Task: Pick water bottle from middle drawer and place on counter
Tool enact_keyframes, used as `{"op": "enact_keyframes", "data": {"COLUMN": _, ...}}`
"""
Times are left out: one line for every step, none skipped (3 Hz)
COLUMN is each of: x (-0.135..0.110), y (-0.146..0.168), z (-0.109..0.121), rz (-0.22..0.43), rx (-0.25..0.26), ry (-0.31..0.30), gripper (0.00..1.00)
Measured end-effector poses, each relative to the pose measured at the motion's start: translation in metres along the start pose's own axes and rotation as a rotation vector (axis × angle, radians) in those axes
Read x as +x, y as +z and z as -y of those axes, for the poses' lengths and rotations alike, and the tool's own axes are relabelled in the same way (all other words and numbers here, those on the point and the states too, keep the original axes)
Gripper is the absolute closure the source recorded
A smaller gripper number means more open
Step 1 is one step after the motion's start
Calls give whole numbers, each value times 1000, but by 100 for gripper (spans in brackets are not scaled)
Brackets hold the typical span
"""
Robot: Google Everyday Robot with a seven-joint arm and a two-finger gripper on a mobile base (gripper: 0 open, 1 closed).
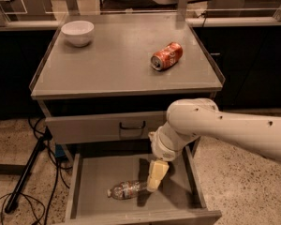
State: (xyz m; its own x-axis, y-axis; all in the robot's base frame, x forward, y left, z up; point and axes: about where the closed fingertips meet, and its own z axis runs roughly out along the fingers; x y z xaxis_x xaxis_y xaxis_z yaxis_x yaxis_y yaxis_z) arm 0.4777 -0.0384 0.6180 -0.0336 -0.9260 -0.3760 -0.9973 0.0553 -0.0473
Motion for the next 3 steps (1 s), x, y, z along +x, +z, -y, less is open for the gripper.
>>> {"op": "enact_keyframes", "data": {"x": -2, "y": 20, "z": -4, "rz": 1, "rx": -13, "ry": 27, "gripper": 0}}
{"op": "enact_keyframes", "data": {"x": -1, "y": 69, "z": -5, "rz": -35, "rx": -17, "ry": 27, "gripper": 0}}
{"op": "enact_keyframes", "data": {"x": -1, "y": 69, "z": -5, "rz": -35, "rx": -17, "ry": 27, "gripper": 0}}
